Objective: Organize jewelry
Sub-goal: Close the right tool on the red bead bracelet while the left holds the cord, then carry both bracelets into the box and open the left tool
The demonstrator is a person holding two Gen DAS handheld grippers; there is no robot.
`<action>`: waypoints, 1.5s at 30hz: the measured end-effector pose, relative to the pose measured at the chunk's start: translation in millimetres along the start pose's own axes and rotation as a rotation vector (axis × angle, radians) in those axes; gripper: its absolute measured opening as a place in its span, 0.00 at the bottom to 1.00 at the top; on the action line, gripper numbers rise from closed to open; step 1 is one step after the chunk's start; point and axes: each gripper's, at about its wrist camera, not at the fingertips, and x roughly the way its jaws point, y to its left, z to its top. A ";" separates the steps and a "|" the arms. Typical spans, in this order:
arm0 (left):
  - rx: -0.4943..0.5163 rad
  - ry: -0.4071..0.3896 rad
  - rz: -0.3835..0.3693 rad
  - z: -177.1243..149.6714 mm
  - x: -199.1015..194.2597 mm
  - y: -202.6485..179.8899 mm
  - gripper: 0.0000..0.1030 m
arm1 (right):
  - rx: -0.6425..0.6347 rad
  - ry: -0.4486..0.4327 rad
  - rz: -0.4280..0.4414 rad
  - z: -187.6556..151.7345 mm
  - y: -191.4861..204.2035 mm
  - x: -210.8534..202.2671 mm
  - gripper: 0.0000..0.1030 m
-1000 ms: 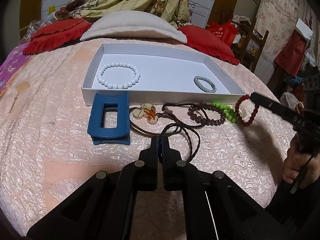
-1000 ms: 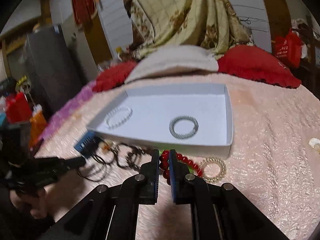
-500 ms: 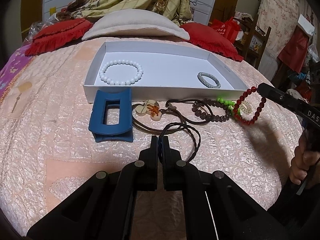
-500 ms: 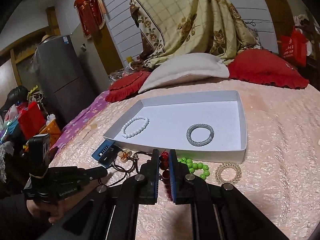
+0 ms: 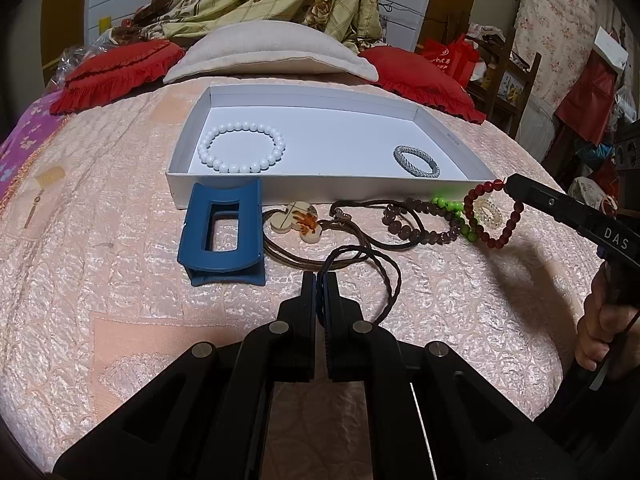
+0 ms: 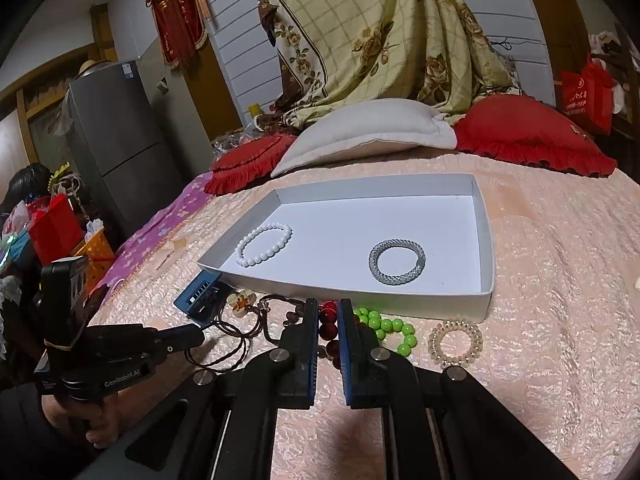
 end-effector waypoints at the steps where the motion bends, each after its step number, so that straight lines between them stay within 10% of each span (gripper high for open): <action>1: 0.000 0.000 -0.001 -0.2 0.1 0.1 0.02 | 0.000 0.001 0.000 0.3 -0.3 0.5 0.08; 33: -0.023 -0.135 -0.066 38.6 -36.5 -6.1 0.02 | 0.002 -0.087 0.027 23.2 3.1 -18.5 0.08; 45: 0.003 -0.041 -0.045 114.9 46.7 0.0 0.02 | 0.060 -0.014 -0.023 95.5 -15.5 43.7 0.08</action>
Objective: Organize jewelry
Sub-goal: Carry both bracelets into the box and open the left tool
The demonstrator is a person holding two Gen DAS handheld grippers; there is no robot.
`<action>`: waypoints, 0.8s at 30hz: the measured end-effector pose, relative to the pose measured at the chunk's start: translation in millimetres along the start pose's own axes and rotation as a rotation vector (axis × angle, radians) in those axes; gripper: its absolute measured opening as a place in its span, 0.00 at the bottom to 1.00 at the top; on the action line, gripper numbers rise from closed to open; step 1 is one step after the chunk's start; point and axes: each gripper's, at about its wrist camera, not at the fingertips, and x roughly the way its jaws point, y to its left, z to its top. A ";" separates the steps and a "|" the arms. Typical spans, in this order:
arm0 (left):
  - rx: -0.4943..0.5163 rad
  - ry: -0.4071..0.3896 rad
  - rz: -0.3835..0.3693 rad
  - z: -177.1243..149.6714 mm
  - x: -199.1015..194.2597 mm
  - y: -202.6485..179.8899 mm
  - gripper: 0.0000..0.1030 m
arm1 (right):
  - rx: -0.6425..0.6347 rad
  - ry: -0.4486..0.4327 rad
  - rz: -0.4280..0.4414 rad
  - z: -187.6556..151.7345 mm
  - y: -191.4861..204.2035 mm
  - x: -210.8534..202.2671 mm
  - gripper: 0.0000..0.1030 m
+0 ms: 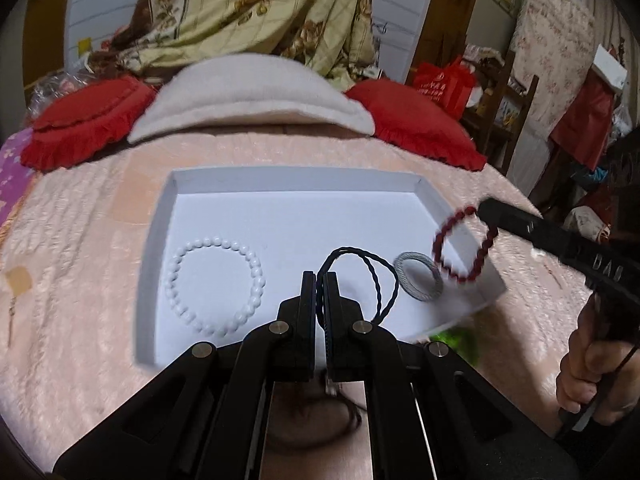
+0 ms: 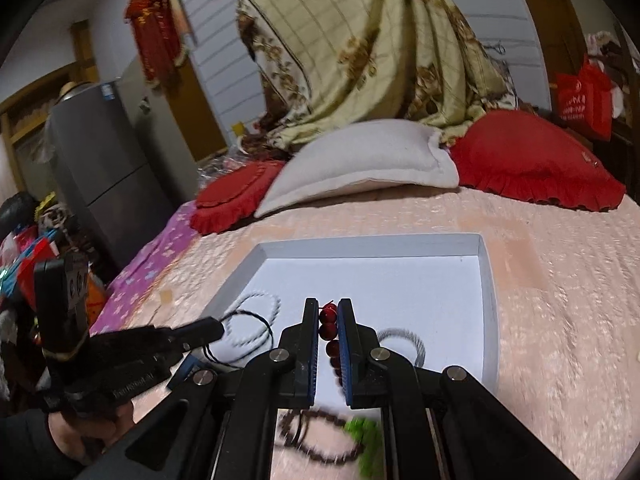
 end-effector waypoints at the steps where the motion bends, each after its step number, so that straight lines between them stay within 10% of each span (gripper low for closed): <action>1: -0.001 0.008 0.006 0.9 7.4 -0.1 0.02 | 0.007 0.005 0.000 5.4 -2.7 8.3 0.08; 19: -0.032 0.109 0.018 -13.6 54.4 9.7 0.04 | 0.258 0.130 -0.180 21.3 -94.0 97.3 0.08; 24: -0.058 0.087 -0.007 -13.6 47.8 13.8 0.46 | 0.275 0.129 -0.179 14.9 -97.8 96.2 0.08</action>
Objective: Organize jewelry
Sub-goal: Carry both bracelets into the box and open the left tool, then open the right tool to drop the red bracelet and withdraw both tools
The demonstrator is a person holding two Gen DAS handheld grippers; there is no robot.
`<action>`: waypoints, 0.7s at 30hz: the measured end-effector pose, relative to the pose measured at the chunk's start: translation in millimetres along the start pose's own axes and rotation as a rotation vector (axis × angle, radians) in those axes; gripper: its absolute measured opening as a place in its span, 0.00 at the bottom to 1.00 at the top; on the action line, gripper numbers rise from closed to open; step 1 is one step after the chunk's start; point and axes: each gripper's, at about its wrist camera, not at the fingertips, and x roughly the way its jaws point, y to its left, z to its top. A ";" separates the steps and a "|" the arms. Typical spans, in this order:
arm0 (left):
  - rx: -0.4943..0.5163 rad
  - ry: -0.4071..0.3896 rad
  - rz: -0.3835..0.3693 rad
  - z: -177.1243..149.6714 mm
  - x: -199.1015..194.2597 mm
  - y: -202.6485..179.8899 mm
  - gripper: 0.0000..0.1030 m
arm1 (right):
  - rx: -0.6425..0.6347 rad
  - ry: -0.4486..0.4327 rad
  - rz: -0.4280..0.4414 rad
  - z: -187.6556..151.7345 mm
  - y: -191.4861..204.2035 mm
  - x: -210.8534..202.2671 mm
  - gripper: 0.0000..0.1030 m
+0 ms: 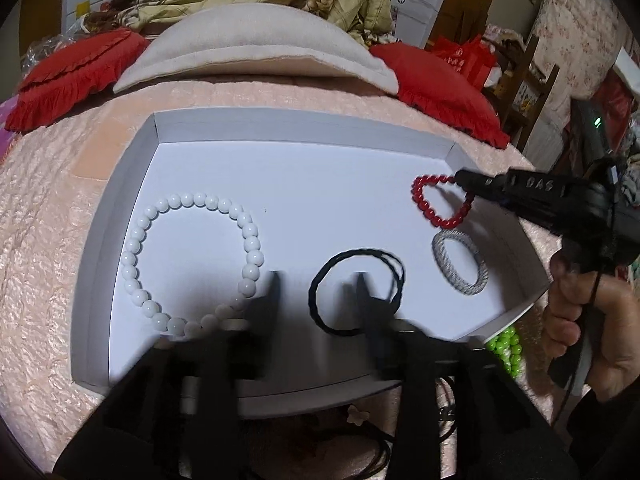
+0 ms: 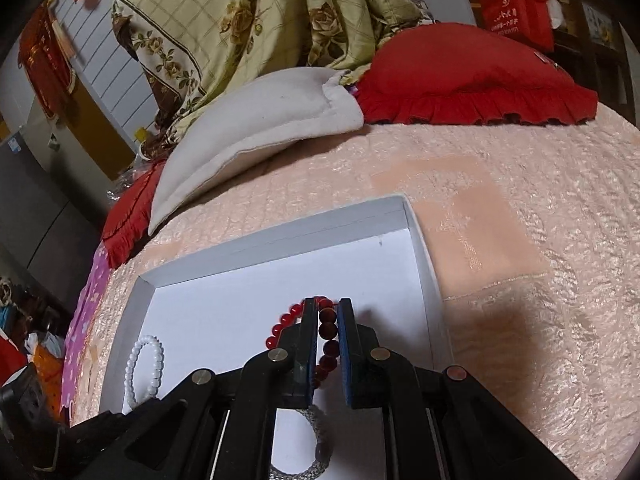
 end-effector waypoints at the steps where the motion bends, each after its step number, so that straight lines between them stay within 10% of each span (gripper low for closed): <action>1: -0.001 -0.008 -0.005 0.5 -2.1 -0.3 0.46 | 0.011 0.005 0.002 -0.9 -1.8 0.3 0.08; 5: -0.014 -0.026 -0.003 4.1 -11.7 2.1 0.46 | 0.029 -0.015 0.016 -2.2 -3.8 -7.8 0.12; 9: -0.050 -0.069 0.004 7.0 -36.5 14.1 0.46 | 0.016 -0.062 0.006 -5.6 -1.9 -21.7 0.38; 21: -0.250 -0.147 0.194 -46.5 -121.1 100.6 0.50 | -0.114 -0.065 0.022 -57.3 19.3 -76.6 0.38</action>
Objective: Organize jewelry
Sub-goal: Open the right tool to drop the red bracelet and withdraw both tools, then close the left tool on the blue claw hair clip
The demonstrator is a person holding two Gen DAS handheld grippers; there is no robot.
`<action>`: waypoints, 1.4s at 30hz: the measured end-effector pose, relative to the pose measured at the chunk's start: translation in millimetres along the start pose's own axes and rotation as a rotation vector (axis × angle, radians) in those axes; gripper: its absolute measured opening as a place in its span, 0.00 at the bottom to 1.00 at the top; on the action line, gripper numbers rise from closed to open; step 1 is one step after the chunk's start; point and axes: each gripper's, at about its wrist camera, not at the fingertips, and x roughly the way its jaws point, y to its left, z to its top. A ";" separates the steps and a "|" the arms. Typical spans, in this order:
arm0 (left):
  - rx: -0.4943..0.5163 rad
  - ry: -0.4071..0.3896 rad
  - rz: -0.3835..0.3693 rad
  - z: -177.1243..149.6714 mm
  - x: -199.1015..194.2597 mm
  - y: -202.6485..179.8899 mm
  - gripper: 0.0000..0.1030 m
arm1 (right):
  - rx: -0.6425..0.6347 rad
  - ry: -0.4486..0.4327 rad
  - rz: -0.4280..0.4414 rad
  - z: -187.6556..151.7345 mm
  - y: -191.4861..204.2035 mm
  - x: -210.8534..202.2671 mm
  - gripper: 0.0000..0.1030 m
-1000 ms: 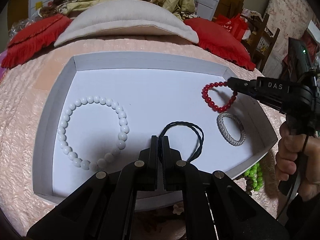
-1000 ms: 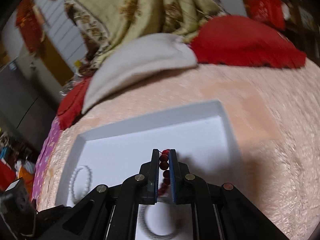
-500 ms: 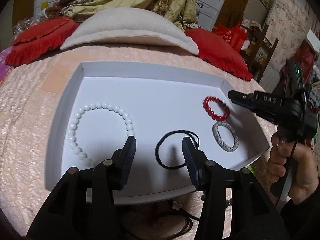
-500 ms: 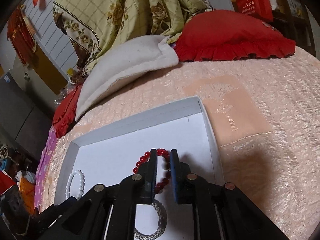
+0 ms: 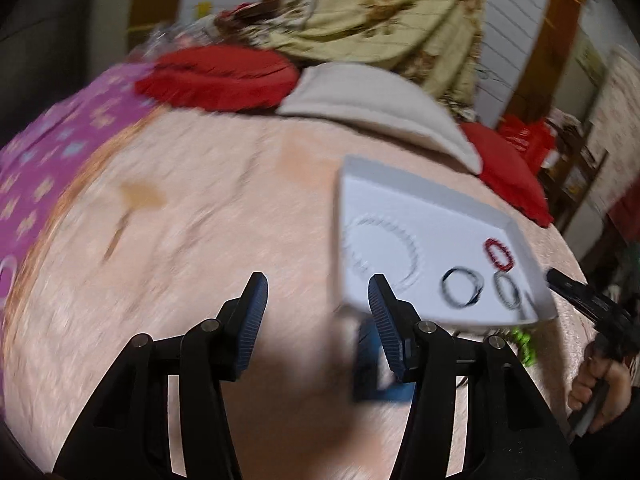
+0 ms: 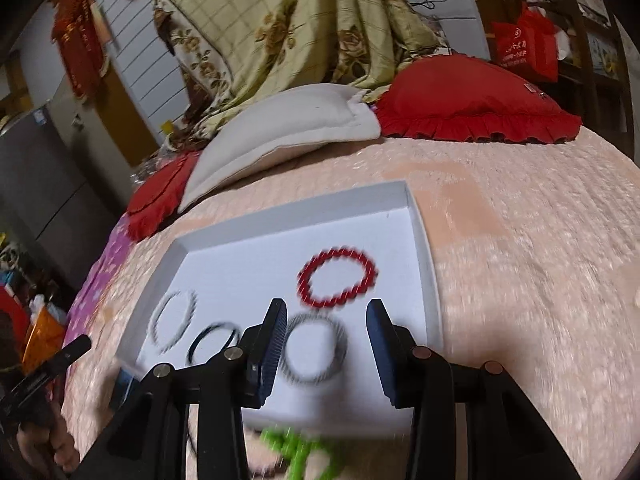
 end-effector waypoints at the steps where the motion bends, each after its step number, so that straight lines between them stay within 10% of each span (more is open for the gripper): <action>1: -0.013 0.012 0.004 -5.8 -2.1 4.7 0.50 | -0.014 0.003 0.000 -5.3 2.1 -5.6 0.38; 14: 0.144 0.074 -0.060 -48.2 5.3 -39.2 0.50 | -0.211 0.126 -0.130 -116.8 3.4 -52.7 0.53; 26: 0.158 0.052 -0.131 -39.8 11.1 -54.0 0.54 | -0.233 0.120 -0.136 -114.2 12.0 -44.0 0.69; 42: 0.250 0.097 -0.014 -44.7 34.2 -69.3 0.46 | -0.076 0.027 -0.146 -97.1 -27.7 -68.1 0.67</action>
